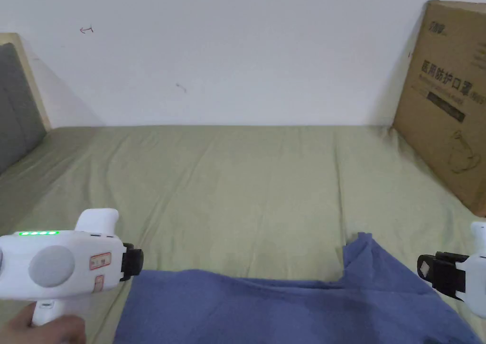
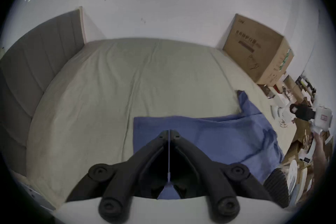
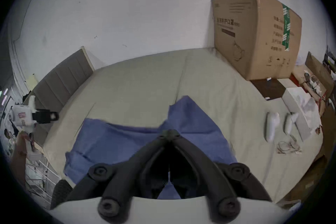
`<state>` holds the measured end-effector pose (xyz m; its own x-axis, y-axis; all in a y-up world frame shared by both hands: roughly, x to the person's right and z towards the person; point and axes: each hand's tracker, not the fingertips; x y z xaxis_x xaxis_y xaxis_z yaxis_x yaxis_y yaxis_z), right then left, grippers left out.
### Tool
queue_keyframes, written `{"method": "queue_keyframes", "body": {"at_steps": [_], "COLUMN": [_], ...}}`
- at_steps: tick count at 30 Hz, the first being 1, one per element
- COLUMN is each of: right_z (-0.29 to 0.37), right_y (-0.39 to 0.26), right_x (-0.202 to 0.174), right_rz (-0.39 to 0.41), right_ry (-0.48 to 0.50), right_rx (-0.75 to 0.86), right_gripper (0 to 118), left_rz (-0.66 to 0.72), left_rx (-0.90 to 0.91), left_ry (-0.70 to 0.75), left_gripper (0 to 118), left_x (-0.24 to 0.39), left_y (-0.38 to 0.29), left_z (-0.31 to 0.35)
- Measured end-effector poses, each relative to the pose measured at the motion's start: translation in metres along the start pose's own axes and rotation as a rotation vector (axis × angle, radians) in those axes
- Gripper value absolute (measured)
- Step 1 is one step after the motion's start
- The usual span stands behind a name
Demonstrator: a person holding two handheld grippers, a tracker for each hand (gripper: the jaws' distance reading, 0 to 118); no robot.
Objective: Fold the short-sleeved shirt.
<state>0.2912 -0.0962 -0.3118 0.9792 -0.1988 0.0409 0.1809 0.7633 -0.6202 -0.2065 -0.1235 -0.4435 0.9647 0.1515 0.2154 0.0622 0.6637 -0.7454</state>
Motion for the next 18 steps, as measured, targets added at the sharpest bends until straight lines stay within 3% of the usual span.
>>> {"method": "queue_keyframes", "body": {"at_steps": [2, 3, 4, 5, 6, 7, 8, 11, 14, 15, 16, 17, 18], "right_z": [-0.018, -0.025, -0.032, -0.038, -0.043, -0.049, -0.053, -0.071, -0.093, -0.102, -0.109, -0.121, -0.130], "right_y": [0.004, 0.005, 0.004, 0.003, 0.002, 0.000, -0.001, -0.003, 0.003, 0.007, 0.012, 0.018, 0.023], "right_x": [0.005, 0.006, 0.008, 0.010, 0.012, 0.015, 0.018, 0.030, 0.046, 0.052, 0.057, 0.065, 0.072], "right_rz": [-0.029, -0.033, -0.030, -0.028, -0.026, -0.026, -0.027, -0.042, -0.056, -0.055, -0.053, -0.060, -0.068], "right_ry": [0.021, 0.024, 0.024, 0.023, 0.020, 0.017, 0.014, 0.000, -0.015, -0.024, -0.039, -0.057, -0.070], "right_rx": [-0.026, -0.040, -0.061, -0.077, -0.093, -0.110, -0.126, -0.167, -0.196, -0.206, -0.213, -0.221, -0.230], "right_gripper": [0, 0, 0, 0, 0, 0, 0, 0, 0, 0, 0, 0, 4], "left_rz": [0.017, 0.034, 0.053, 0.065, 0.057, 0.038, 0.015, -0.008, -0.025, -0.072, -0.085, -0.122, -0.141], "left_rx": [-0.073, -0.116, -0.156, -0.193, -0.224, -0.224, -0.218, -0.250, -0.326, -0.287, -0.251, -0.191, -0.169], "left_ry": [0.011, 0.018, 0.031, 0.043, 0.065, 0.089, 0.104, 0.102, 0.093, 0.105, 0.093, 0.114, 0.086], "left_gripper": [2, 14, 35, 64, 103, 117, 118, 117, 100, 78, 45, 1, 0], "left_x": [-0.019, -0.030, -0.034, -0.041, -0.046, -0.049, -0.046, -0.046, -0.058, -0.056, -0.051, -0.045, -0.041], "left_y": [0.009, 0.012, 0.010, 0.009, 0.006, 0.002, -0.001, -0.004, -0.008, -0.006, -0.006, -0.003, -0.001], "left_z": [-0.042, -0.064, -0.083, -0.100, -0.117, -0.130, -0.137, -0.162, -0.187, -0.181, -0.169, -0.158, -0.150]}}
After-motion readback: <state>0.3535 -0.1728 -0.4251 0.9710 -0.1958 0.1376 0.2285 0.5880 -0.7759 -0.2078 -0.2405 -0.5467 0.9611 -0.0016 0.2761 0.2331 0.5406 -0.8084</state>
